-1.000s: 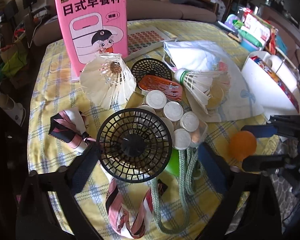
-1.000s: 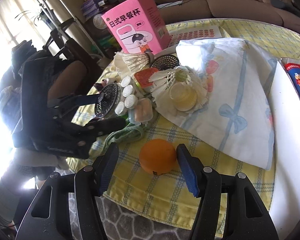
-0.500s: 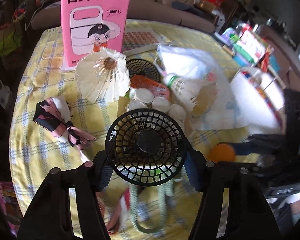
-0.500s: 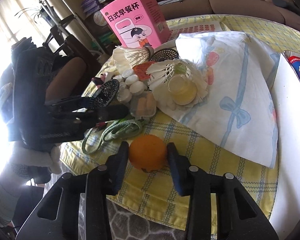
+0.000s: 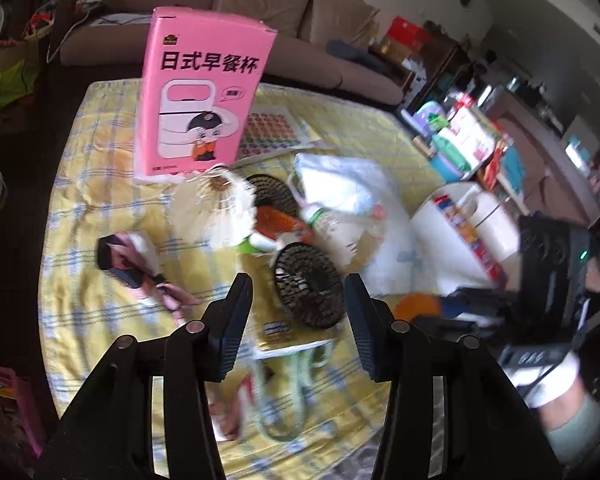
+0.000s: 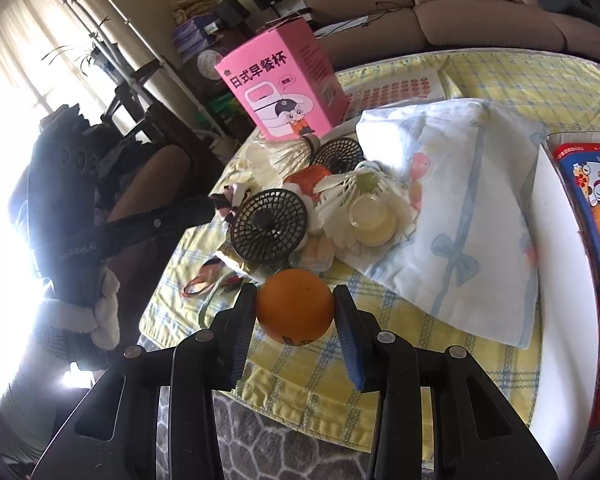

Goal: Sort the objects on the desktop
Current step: 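Close the right tool around the orange ping-pong ball, then lift the orange ball with the right tool while the left tool grasps the wrapped notebook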

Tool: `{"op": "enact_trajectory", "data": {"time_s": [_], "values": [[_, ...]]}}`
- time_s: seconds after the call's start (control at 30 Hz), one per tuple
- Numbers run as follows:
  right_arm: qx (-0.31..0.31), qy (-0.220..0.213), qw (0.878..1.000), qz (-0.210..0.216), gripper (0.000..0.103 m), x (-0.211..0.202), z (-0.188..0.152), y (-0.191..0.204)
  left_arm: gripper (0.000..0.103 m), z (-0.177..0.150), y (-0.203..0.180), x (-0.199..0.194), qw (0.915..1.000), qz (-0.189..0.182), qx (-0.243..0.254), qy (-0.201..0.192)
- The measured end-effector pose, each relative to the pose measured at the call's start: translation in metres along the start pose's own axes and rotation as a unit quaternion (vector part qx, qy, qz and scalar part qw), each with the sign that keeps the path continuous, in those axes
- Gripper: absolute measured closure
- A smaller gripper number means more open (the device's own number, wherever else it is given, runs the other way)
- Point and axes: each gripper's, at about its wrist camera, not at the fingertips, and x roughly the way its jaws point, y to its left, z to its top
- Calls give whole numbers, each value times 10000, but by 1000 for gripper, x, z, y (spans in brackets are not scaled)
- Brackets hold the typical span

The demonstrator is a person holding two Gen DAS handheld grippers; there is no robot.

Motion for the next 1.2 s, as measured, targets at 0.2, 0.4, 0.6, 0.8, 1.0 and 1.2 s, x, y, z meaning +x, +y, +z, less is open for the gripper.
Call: {"op": "enact_trajectory", "data": {"time_s": [0.2, 0.4, 0.6, 0.8, 1.0, 1.2], "values": [[41, 22, 10000, -6, 63, 3, 0, -1, 22, -10, -6, 14, 9987, 428, 258, 133], [4, 31, 10000, 2, 63, 2, -1, 2, 16, -8, -15, 25, 9985, 454, 243, 173], [134, 2, 9999, -59, 64, -2, 1, -6, 12, -11, -33, 42, 9953, 655, 631, 329], [216, -35, 9997, -60, 64, -8, 2, -13, 16, -19, -43, 59, 9909, 854, 891, 544], [202, -44, 9998, -17, 64, -9, 3, -12, 48, -19, -29, 53, 9960, 656, 437, 422], [182, -179, 9996, 84, 63, -16, 6, -10, 51, -18, -26, 30, 9992, 224, 236, 239]]}}
